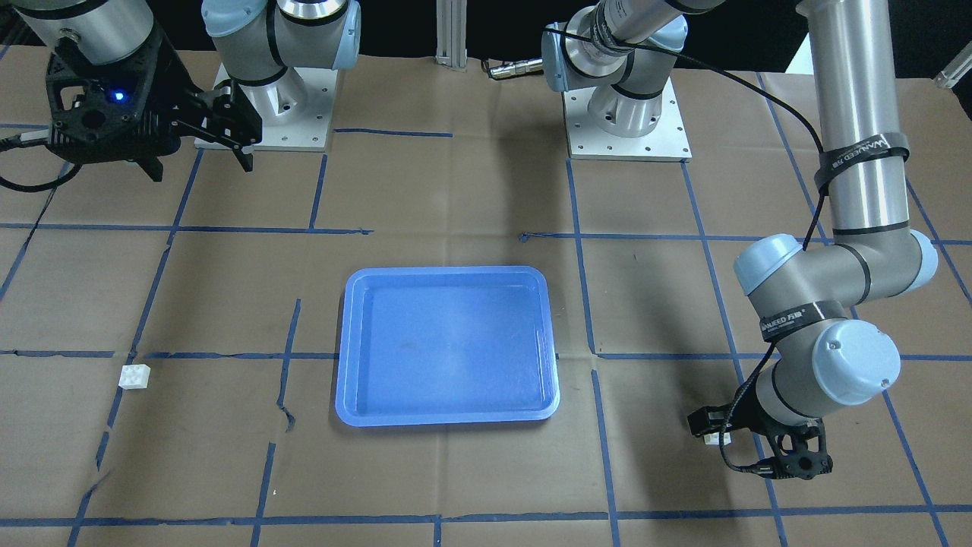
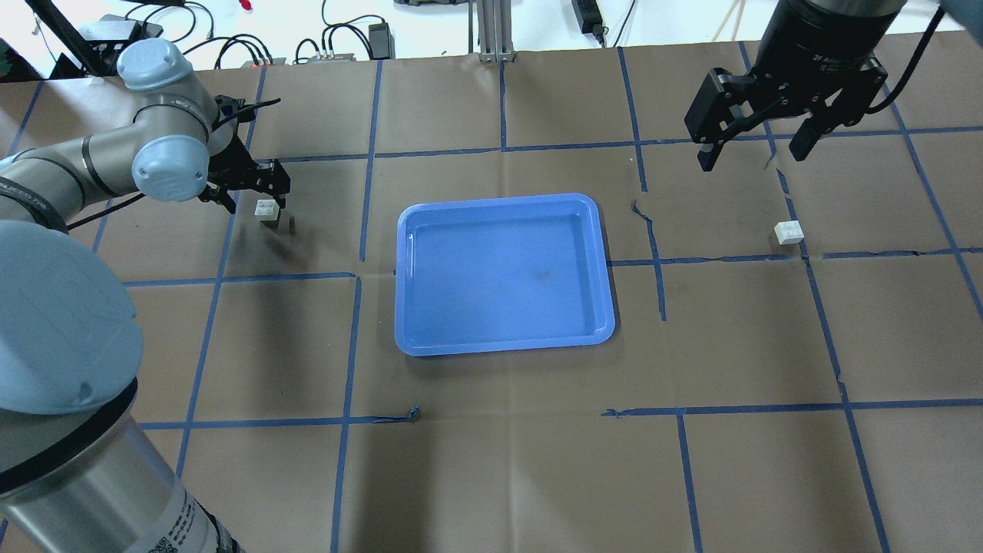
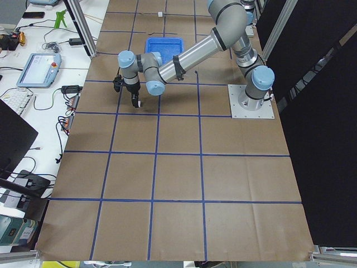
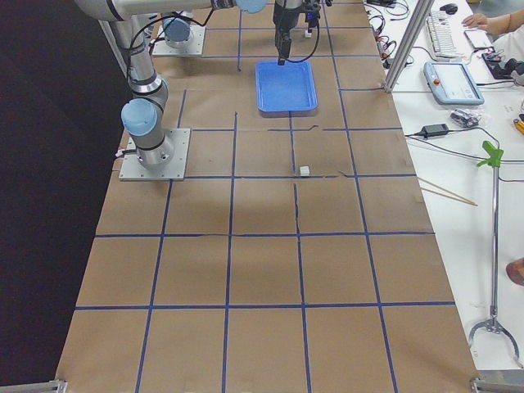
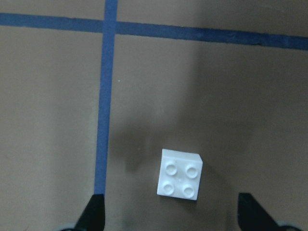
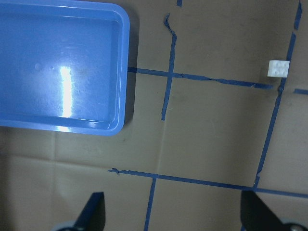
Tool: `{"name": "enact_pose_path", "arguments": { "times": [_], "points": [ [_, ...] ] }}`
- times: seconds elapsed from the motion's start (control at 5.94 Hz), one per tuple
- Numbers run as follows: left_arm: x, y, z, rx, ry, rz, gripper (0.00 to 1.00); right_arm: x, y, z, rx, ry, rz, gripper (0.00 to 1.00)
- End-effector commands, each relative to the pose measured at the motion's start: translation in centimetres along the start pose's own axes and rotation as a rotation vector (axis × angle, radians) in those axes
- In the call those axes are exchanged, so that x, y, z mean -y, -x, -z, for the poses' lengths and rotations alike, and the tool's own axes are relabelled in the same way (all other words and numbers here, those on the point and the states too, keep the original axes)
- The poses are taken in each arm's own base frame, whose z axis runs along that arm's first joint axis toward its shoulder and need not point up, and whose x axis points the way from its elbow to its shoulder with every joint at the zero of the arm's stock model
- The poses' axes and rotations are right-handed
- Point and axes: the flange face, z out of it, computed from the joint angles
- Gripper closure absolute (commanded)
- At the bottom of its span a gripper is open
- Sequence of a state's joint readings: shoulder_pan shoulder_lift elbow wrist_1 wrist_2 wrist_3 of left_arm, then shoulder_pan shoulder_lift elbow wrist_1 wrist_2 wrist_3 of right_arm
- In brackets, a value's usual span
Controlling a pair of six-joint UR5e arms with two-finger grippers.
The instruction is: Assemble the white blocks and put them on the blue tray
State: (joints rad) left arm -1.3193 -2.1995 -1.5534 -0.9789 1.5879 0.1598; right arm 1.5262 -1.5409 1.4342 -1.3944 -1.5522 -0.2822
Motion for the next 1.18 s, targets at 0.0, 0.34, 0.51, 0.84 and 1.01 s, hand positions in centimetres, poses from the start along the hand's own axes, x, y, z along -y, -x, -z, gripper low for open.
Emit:
{"name": "enact_pose_path", "arguments": {
  "times": [0.0,0.34,0.51,0.84,1.01],
  "points": [
    [0.1,-0.4,-0.8,-0.036,0.001,-0.001,0.69,-0.4,-5.1,0.3,-0.016,0.000,0.365,0.00],
    [0.1,-0.3,0.8,-0.033,-0.027,-0.003,0.97,-1.8,-15.1,-0.4,0.009,-0.004,0.751,0.00],
    [-0.4,-2.3,2.8,-0.029,-0.041,-0.026,0.99,-1.7,-19.0,-1.3,0.006,-0.010,0.879,0.00],
    [-5.0,-15.8,9.3,-0.032,-0.032,-0.060,0.99,-1.2,-20.2,-1.4,-0.032,-0.028,0.915,0.00],
    [-8.3,-23.7,10.2,-0.034,-0.040,-0.058,0.99,-1.2,-20.2,-1.4,-0.032,-0.028,0.912,0.00]
  ]
}}
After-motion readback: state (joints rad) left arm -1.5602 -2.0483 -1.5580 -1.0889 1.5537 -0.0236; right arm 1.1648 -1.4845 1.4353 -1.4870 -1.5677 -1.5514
